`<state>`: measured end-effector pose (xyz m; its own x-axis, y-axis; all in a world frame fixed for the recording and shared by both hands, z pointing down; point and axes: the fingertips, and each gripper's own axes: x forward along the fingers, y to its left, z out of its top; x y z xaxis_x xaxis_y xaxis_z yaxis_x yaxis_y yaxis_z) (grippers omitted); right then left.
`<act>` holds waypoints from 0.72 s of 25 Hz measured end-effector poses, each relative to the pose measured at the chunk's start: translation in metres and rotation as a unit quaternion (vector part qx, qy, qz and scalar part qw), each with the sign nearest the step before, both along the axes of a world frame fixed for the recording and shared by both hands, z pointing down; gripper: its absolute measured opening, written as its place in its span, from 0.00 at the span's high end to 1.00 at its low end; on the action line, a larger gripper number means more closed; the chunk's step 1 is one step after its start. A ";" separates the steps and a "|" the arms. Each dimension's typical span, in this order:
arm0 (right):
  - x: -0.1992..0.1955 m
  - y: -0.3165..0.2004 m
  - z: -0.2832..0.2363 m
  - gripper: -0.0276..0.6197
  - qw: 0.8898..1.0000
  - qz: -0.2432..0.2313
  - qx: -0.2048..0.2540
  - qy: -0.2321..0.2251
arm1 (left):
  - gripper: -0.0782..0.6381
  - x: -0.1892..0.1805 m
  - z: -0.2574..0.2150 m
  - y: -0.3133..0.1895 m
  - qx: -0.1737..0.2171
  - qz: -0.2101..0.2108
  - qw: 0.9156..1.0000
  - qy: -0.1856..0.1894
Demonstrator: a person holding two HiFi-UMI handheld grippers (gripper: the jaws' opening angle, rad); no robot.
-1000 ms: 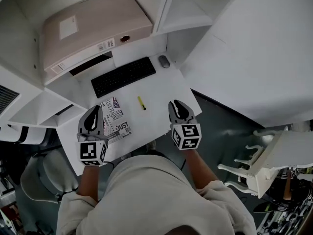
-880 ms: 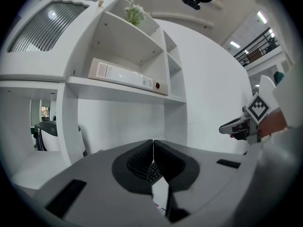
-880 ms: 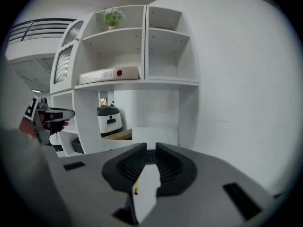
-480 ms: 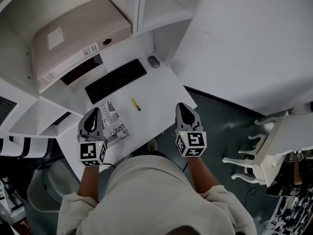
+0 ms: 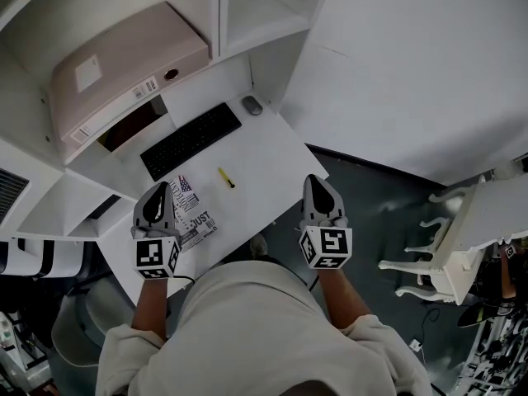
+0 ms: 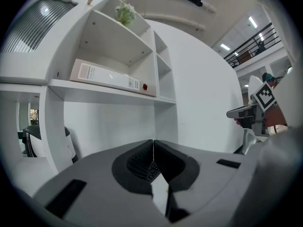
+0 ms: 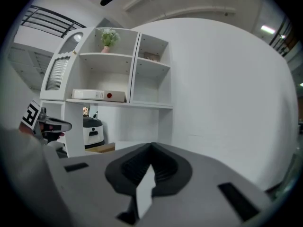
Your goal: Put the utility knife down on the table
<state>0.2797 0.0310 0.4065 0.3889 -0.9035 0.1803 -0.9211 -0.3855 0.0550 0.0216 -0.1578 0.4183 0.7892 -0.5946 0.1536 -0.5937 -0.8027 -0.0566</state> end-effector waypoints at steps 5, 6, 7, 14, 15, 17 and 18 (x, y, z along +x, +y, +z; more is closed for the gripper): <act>-0.001 0.003 -0.002 0.95 1.000 0.002 0.004 0.001 | 0.89 0.002 -0.001 0.000 0.002 0.004 1.000 0.000; -0.001 0.003 -0.002 0.95 1.000 0.002 0.005 0.001 | 0.89 0.002 -0.001 0.000 0.003 0.005 1.000 0.001; -0.001 0.004 -0.002 0.95 1.000 0.003 0.005 0.001 | 0.89 0.002 -0.001 0.000 0.003 0.005 1.000 0.001; -0.001 0.002 -0.004 0.95 1.000 0.003 0.009 0.002 | 0.89 0.002 -0.002 0.001 0.003 0.005 1.000 0.000; -0.001 0.002 -0.004 0.95 1.000 0.003 0.008 0.003 | 0.89 0.002 -0.002 0.000 0.003 0.005 1.000 0.000; 0.000 0.001 -0.004 0.95 1.000 0.002 0.008 0.003 | 0.89 0.002 -0.002 0.000 0.003 0.004 1.000 0.000; 0.000 0.000 -0.004 0.95 1.000 0.001 0.007 0.003 | 0.89 0.002 -0.002 0.000 0.003 0.004 1.000 -0.001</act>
